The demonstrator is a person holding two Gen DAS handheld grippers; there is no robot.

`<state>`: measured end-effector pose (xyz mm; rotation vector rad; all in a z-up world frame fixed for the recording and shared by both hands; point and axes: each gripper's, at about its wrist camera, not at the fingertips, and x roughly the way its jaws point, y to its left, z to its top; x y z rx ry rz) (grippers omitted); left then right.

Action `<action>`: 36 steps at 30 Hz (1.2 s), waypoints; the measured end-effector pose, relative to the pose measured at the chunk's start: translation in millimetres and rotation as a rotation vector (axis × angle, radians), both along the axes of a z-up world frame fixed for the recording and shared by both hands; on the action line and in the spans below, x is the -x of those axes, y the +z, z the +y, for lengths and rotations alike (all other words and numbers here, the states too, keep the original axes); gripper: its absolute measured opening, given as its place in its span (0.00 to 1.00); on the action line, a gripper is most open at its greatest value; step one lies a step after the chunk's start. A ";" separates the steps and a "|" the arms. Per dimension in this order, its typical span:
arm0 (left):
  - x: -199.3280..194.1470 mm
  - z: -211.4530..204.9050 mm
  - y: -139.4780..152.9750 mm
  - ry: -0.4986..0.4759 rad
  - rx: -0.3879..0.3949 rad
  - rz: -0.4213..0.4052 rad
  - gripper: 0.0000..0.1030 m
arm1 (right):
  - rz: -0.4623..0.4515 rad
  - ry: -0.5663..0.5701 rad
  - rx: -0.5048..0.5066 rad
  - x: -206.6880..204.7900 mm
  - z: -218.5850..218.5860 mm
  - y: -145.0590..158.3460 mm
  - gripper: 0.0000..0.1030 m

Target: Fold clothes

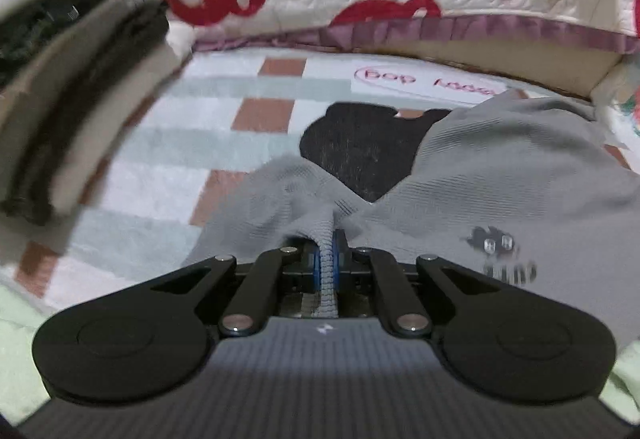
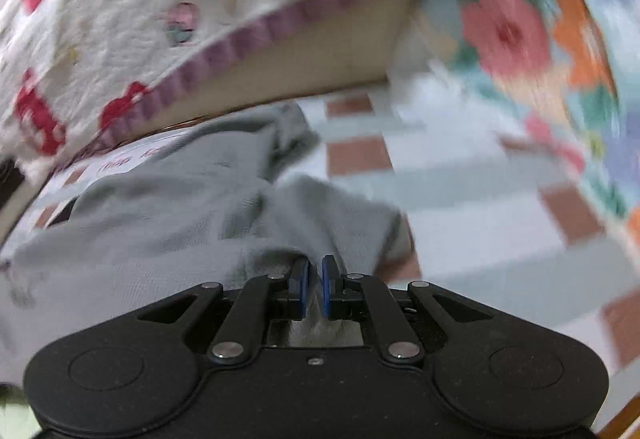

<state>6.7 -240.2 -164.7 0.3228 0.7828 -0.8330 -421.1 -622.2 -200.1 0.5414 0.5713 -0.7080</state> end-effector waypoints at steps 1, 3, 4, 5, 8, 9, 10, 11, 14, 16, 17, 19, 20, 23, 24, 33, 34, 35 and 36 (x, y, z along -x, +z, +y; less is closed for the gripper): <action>-5.6 -5.2 -1.7 0.007 0.003 0.003 0.05 | -0.013 0.004 -0.006 -4.7 -4.2 -2.1 0.10; -14.5 -10.8 -2.0 0.030 0.022 0.019 0.05 | -0.015 -0.004 0.002 -13.5 -9.8 1.0 0.16; -19.3 -9.5 -3.7 0.049 0.040 0.040 0.05 | -0.025 -0.011 0.001 -15.7 -10.8 4.1 0.16; -22.6 -6.4 -6.0 0.067 0.060 0.070 0.05 | -0.037 -0.018 0.000 -17.5 -11.4 7.4 0.19; -27.1 11.4 -16.5 0.116 0.106 0.183 0.07 | -0.102 -0.038 -0.030 -10.4 -4.0 14.3 0.37; -29.8 20.2 -20.1 0.134 0.124 0.229 0.07 | -0.130 -0.051 -0.047 -5.2 -0.3 14.1 0.43; -33.5 31.0 -22.5 0.156 0.151 0.279 0.07 | -0.165 -0.061 -0.078 2.9 4.1 12.6 0.47; -37.4 41.9 -24.0 0.180 0.184 0.329 0.08 | -0.203 -0.071 -0.112 11.5 8.5 10.8 0.47; -48.9 75.1 -26.6 0.247 0.286 0.477 0.11 | -0.315 -0.102 -0.215 37.6 21.8 5.3 0.48; -52.7 92.1 -27.2 0.268 0.343 0.546 0.14 | -0.371 -0.081 -0.251 47.9 30.6 1.9 0.52; -53.3 96.5 -28.5 0.266 0.359 0.576 0.19 | -0.389 -0.065 -0.269 50.7 34.5 0.2 0.54; -52.3 101.8 -31.1 0.253 0.381 0.631 0.26 | -0.384 -0.032 -0.280 48.8 39.7 -3.4 0.57; -50.9 101.7 -32.0 0.240 0.390 0.644 0.34 | -0.380 -0.016 -0.285 47.5 42.1 -5.2 0.57; -46.3 93.0 -36.0 0.189 0.376 0.669 0.47 | -0.325 0.013 -0.280 35.2 47.4 -12.5 0.60; -45.0 88.7 -36.8 0.178 0.359 0.658 0.50 | -0.316 0.023 -0.284 31.8 46.9 -15.6 0.61; -38.8 49.8 -50.5 0.143 0.279 0.514 0.67 | -0.239 0.085 -0.260 -24.6 40.5 -36.8 0.07; -36.9 47.1 -49.6 0.119 0.275 0.498 0.41 | -0.233 0.100 -0.247 -27.0 40.6 -33.3 0.07; -35.0 44.7 -48.6 0.092 0.258 0.491 0.06 | -0.256 0.108 -0.220 -24.3 43.2 -24.3 0.07; -33.1 44.1 -46.6 0.077 0.253 0.485 0.06 | -0.286 0.115 -0.198 -19.1 46.5 -13.1 0.07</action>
